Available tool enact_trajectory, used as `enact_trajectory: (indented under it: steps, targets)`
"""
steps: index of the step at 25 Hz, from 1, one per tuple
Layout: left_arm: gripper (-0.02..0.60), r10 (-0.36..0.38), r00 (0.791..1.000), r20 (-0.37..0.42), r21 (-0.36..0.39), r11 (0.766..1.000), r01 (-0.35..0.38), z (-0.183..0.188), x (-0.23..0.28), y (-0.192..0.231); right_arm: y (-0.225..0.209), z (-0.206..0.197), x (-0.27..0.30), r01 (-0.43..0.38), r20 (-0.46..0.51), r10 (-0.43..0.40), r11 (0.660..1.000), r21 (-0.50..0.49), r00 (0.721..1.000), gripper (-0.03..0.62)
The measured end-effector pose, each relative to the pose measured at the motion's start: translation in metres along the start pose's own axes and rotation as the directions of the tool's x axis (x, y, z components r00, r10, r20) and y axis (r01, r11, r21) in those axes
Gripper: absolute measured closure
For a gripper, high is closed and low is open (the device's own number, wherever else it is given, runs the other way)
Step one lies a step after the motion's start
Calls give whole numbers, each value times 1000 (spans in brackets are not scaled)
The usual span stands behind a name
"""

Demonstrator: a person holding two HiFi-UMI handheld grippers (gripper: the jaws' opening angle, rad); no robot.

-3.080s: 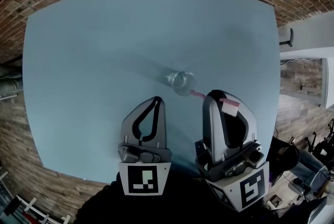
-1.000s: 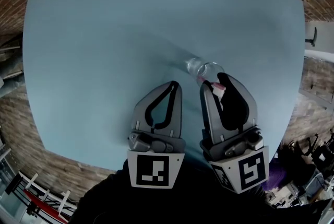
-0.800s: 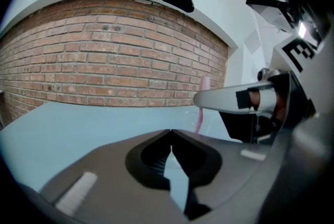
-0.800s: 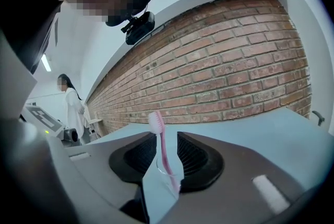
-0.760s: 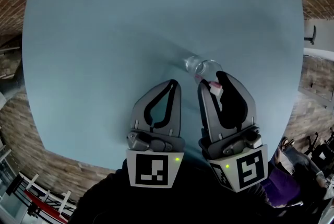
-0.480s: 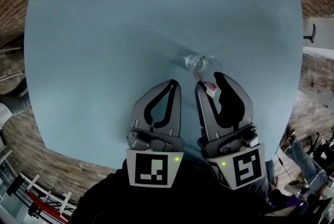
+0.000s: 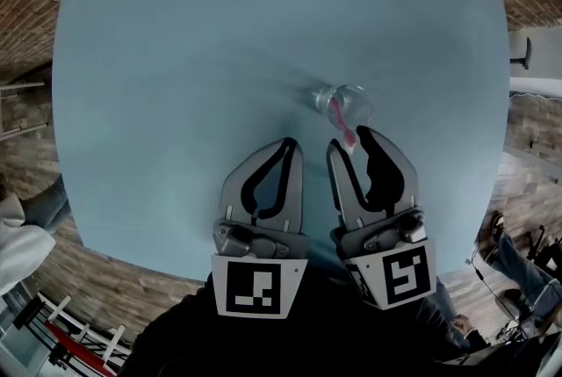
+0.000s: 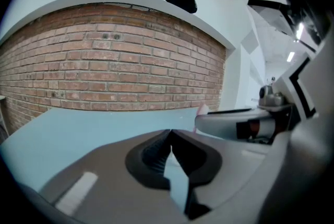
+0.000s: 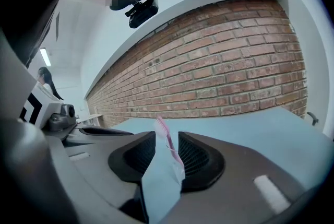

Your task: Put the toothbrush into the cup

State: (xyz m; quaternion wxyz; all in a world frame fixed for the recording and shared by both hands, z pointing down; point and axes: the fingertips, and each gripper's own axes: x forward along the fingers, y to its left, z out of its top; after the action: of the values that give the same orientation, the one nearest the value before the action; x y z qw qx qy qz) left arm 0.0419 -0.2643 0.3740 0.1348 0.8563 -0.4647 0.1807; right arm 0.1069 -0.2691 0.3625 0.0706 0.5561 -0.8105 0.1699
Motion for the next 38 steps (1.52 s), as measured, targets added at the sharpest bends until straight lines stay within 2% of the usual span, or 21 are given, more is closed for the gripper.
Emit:
enact_trajectory:
  steps: [3,9,14,16,18,20,28,38]
  targets:
    - [574,5,1000,11,-7,1000,-5,3,-4,-1,3,5,-3,-9,7,9,1000,-10,1000,456]
    - [574,3,1000,30,24,1000,-3,13,-14,-4,9,12,-11,-10,22,11,1000,-3,1000,457]
    - [574,6,999,47,-42,999,-4,18,-24,-8,17,25,-26,-8,59,8,1000,-3,998,462]
    - [574,6,998,68,-53,999,-3,23,-29,-10,19,32,-34,2,87,-1,1000,-4,996,485]
    - [574,6,995,99,-58,998,0,30,-33,-13,22,41,-41,6,125,-4,1000,-13,992,536]
    - [574,-4,993,117,-51,999,10,36,-39,-18,26,49,-50,5,152,-2,1000,-17,988,592]
    - [574,-36,982,185,23,999,32,63,-65,-36,44,80,-80,0,229,9,999,-38,973,594]
    - [572,-69,971,227,35,997,62,75,-104,-60,67,91,-122,-12,260,24,999,-46,965,594]
